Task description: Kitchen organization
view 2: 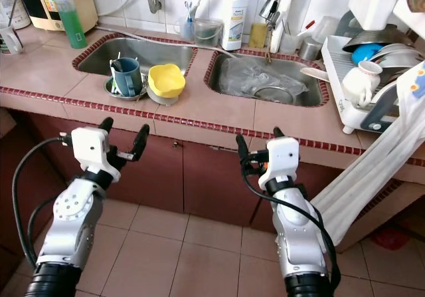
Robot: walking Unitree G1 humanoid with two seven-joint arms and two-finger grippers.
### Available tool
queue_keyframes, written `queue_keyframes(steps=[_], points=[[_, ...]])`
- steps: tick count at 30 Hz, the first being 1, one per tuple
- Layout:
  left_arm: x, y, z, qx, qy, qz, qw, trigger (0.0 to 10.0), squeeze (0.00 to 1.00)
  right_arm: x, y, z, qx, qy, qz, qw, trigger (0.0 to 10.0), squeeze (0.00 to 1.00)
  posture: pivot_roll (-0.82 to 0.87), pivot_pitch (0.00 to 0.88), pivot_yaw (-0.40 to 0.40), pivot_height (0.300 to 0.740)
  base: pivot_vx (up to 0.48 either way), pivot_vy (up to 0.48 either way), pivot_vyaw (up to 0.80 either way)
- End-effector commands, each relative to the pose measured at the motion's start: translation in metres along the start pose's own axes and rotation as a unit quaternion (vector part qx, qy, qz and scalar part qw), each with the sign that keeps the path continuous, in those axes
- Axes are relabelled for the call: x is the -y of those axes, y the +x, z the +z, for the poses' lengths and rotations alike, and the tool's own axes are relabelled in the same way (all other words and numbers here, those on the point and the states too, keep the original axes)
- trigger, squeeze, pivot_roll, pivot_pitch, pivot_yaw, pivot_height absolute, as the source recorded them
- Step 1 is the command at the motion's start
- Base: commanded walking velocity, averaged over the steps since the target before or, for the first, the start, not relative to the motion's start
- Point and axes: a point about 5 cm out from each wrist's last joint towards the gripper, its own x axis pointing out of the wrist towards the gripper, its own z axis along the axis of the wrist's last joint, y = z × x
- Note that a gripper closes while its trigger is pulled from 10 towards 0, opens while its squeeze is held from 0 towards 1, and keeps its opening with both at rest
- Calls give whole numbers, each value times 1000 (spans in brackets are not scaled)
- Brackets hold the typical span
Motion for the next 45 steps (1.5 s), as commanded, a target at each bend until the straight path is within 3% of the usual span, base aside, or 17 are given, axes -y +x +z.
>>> queue_keyframes(steps=[1, 3, 11, 31, 45], points=[[0, -1, 3, -1, 5, 3, 1000, 10000, 0, 1, -1, 3, 4, 8, -1, 1000, 10000, 0, -41, 0, -45, 740, 0, 0, 0], [-1, -2, 0, -7, 11, 13, 1000, 10000, 0, -1, -4, -6, -15, -3, -1, 1000, 10000, 0, -31, 0, -49, 740, 0, 0, 0], [1, 2, 6, -7, 22, 5, 1000, 10000, 0, -6, 0, 1, -7, -11, 14, 1000, 10000, 0, -26, 0, -51, 740, 0, 0, 0], [10, 6, 7, -20, 6, -14, 1000, 10000, 0, -9, 3, 1, -12, -16, 22, 1000, 10000, 0, -21, 0, -55, 740, 0, 0, 0], [11, 11, 9, -18, -3, -8, 1000, 10000, 0, -10, 4, 2, -11, -24, 32, 999, 10000, 0, -30, 0, -56, 740, 303, 0, 0]])
